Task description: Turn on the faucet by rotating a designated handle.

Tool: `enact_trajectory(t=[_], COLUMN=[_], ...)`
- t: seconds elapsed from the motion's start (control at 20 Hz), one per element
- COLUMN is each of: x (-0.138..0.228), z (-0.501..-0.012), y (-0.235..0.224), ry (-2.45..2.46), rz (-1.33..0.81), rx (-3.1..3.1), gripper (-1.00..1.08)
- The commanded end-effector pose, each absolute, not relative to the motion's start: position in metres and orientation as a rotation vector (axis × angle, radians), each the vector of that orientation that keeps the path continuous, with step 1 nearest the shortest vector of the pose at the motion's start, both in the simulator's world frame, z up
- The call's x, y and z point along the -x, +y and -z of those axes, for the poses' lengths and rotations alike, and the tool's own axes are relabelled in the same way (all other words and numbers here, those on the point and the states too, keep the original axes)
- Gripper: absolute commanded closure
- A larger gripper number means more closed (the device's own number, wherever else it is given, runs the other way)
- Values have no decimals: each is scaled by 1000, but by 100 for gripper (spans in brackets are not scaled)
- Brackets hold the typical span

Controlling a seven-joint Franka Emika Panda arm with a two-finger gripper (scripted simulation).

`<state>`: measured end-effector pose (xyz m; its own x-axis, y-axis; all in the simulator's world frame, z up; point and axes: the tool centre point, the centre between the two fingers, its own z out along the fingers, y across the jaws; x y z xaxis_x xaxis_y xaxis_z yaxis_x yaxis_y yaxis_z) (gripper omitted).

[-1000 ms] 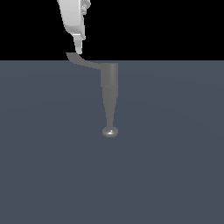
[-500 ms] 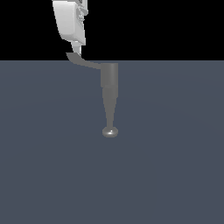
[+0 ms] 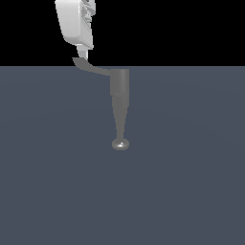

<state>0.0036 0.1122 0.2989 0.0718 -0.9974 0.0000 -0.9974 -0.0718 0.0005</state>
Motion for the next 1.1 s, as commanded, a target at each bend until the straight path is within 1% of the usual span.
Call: enact_trajectory(t=[0.0, 1.05], x=[4, 67], z=[-299, -299], y=[112, 105], ry=[-2140, -2141], rz=[0, 0], rx=[-2300, -2299], gripper=[108, 108])
